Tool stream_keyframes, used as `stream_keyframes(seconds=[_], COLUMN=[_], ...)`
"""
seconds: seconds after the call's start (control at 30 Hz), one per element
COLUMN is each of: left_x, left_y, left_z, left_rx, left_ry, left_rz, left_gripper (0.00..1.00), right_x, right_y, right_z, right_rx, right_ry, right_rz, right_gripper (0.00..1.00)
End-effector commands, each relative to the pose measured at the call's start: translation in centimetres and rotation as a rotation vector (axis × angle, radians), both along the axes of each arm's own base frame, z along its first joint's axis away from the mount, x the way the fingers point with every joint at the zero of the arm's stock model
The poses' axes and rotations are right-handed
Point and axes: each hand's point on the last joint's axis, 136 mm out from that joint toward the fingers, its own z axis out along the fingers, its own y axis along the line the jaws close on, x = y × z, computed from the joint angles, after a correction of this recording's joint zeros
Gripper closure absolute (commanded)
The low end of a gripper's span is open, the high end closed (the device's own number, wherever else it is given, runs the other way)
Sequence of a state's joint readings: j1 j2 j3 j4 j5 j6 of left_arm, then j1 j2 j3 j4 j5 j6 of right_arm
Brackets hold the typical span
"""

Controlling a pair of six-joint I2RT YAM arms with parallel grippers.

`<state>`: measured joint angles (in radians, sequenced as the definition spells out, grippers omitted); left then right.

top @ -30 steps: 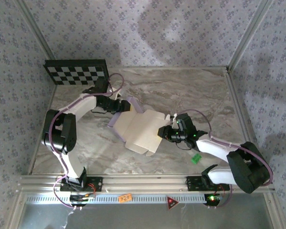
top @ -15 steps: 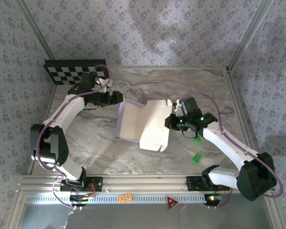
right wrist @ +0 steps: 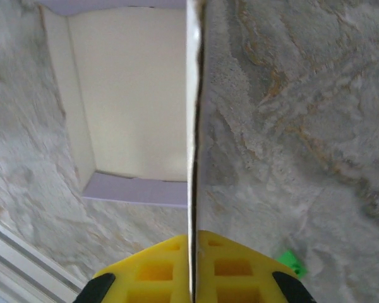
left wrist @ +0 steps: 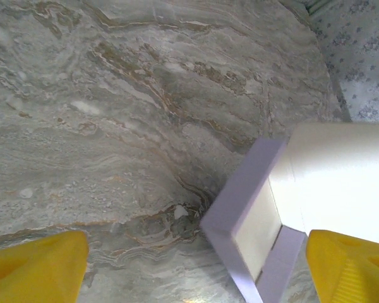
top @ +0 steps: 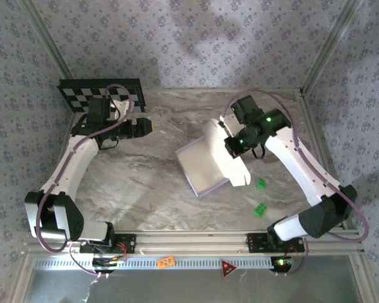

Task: Fold the paper box

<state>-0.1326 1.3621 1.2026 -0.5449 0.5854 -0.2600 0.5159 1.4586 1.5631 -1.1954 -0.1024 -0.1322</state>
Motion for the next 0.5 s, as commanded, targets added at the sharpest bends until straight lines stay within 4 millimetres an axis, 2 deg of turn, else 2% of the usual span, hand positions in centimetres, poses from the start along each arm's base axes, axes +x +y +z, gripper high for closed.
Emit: stream_keyframes(seconds=[0.0,0.13,0.27,0.47], left_x=[-0.5,-1.3,-1.9,-3.3], left_y=[0.2,0.5,1.4,2.8], left_z=[1.6,2.8,3.6,4.8], left_rx=[-0.007,-0.009,-0.031,-0.096], left_ry=[-0.066,-0.130,-0.160,-0.245], left_rz=[0.002,0.005,0.061,0.131], left_gripper=[0.09,0.01,0.00,0.00], right_x=[-1.3,-1.1,-0.9,1.2], right_y=[0.4,2.7,4.6,6.6], right_z=[0.6,1.0,0.4,-1.4], right_rx=[-0.123,-0.205,-0.310,-0.444], right_ry=[-0.017,-0.083,-0.098,-0.115], right_rz=[0.273,0.525,0.745,0.876], right_gripper=[1.00,1.00,1.00,1.00])
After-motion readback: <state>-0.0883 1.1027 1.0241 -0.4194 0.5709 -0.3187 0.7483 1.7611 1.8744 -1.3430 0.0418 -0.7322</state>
